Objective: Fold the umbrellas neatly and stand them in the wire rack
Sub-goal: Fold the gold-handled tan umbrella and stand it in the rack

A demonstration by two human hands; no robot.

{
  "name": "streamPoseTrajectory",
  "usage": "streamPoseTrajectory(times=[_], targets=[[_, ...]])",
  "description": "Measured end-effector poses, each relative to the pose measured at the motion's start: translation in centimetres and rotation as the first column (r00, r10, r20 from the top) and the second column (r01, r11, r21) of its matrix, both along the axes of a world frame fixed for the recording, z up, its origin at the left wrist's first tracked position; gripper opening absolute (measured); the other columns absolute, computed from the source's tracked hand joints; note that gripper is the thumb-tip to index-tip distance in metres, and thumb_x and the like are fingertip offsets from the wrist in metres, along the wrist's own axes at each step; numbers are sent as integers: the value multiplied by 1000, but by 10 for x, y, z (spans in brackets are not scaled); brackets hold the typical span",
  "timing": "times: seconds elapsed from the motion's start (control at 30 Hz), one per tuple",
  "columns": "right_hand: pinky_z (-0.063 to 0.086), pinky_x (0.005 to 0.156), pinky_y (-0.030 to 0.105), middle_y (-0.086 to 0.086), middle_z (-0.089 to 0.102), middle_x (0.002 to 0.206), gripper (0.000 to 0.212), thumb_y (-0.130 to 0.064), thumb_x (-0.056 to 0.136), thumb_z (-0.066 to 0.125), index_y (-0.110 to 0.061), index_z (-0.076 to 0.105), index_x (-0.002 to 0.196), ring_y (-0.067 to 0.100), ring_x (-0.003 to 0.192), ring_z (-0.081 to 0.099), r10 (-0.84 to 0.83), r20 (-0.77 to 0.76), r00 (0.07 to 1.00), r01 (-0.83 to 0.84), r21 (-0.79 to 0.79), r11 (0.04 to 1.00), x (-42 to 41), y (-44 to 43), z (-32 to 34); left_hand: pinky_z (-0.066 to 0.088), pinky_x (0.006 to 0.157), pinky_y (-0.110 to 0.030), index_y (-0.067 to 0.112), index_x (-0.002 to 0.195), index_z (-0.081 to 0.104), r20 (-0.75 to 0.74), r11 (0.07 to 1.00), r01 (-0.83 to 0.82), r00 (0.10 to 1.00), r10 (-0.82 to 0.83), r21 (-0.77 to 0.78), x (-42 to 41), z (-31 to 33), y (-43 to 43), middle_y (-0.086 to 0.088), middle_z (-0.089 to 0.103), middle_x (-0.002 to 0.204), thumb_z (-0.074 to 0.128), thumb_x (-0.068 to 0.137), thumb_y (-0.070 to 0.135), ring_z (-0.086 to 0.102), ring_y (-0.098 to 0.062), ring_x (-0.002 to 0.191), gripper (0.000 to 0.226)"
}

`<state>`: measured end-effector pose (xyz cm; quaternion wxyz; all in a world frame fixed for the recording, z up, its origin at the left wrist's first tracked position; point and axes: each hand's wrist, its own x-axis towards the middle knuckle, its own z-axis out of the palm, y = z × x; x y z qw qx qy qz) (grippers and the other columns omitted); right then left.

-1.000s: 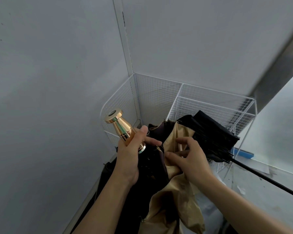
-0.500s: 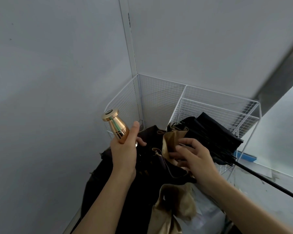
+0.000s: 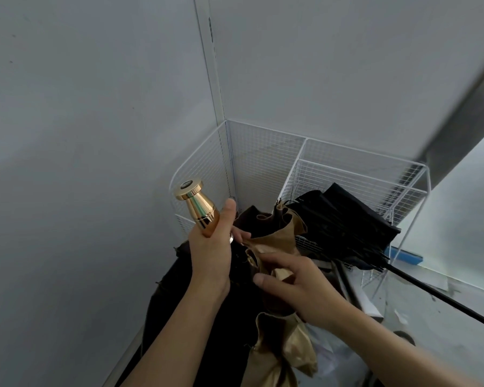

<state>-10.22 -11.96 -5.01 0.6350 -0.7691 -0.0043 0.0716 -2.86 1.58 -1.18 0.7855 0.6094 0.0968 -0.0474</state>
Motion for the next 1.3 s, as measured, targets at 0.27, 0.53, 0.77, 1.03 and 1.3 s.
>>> streamPoseTrajectory(times=[0.27,0.53,0.77,1.03,1.3], targets=[[54,56,38,1,71,73,10,-22,85,76,-24,73,76,18,60,65,-260,29,965,261,-162,952,1,-12,1,35,112,-50,10,73,55,-32,1000,21,999,-20,8,3,-4,0,1,54,49,65,74,49,61,-12,57,40],[45,75,29,-12,65,98,4,-28,84,76,-28,79,86,10,92,56,-201,654,729,619,-506,601,0,-25,0,39,101,-39,18,90,58,-73,993,-116,991,115,-11,9,-10,4,2,59,55,65,89,43,62,-4,68,25],[54,66,27,-21,66,93,26,-44,92,54,-29,75,96,-2,83,62,30,427,904,233,-549,803,-8,-3,-11,42,104,-57,15,84,61,-49,992,-123,991,122,-8,6,-7,1,-3,68,63,69,83,49,66,-28,92,35],[46,73,25,-21,59,105,32,-49,100,42,-36,69,110,-1,92,56,7,216,976,112,-537,836,6,-11,-17,39,106,-62,9,85,74,17,984,177,984,-177,20,1,-6,4,-10,74,83,68,66,70,65,-37,105,65],[43,93,27,-23,51,123,57,-26,80,72,-40,55,133,2,118,43,-14,142,990,105,-661,743,8,-23,-4,50,62,-13,8,68,52,147,985,58,986,-82,161,4,0,6,-3,54,52,65,73,51,60,-21,62,45]])
